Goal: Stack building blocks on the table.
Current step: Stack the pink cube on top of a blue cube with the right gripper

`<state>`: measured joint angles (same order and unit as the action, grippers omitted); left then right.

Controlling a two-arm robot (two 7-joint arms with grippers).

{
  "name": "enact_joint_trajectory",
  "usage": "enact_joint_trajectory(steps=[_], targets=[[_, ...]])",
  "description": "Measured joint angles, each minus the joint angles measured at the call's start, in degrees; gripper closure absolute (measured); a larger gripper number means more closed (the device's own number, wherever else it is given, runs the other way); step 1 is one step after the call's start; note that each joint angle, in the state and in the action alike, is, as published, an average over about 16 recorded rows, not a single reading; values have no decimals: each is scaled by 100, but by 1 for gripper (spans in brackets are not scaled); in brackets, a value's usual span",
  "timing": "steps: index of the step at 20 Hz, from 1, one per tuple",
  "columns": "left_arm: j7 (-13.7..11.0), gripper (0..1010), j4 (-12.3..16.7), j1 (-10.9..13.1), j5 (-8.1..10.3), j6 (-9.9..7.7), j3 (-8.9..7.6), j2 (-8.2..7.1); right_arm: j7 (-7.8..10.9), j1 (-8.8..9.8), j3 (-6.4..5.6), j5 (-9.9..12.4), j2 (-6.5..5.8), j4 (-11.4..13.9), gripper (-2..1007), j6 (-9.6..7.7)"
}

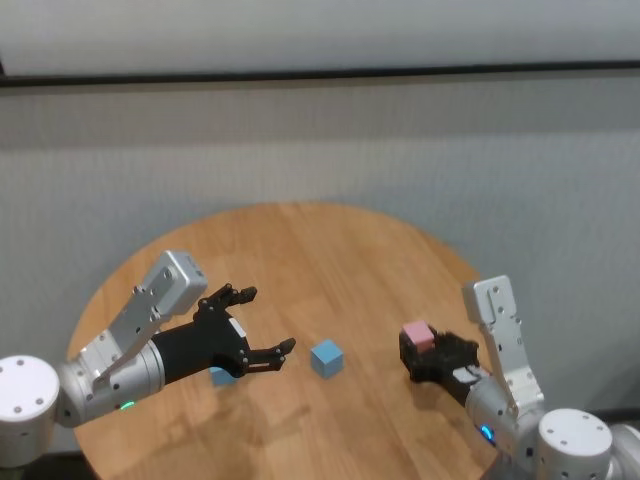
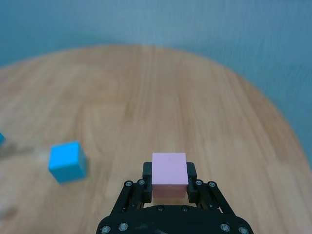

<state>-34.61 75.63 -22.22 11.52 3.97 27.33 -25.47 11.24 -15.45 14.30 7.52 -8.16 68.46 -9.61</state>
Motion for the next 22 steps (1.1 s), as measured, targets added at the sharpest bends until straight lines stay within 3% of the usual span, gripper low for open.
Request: enact_joint_trajectory(steps=[9,16,22], targets=[[0,7,0,0,0,0,0,0,583,-244,132,110,-13,7,635,393],[0,7,0,0,0,0,0,0,1051,-552,350,321,42,-301,635,643],[0,7,0,0,0,0,0,0,1310,-746,531,475,91,-608,635,764]])
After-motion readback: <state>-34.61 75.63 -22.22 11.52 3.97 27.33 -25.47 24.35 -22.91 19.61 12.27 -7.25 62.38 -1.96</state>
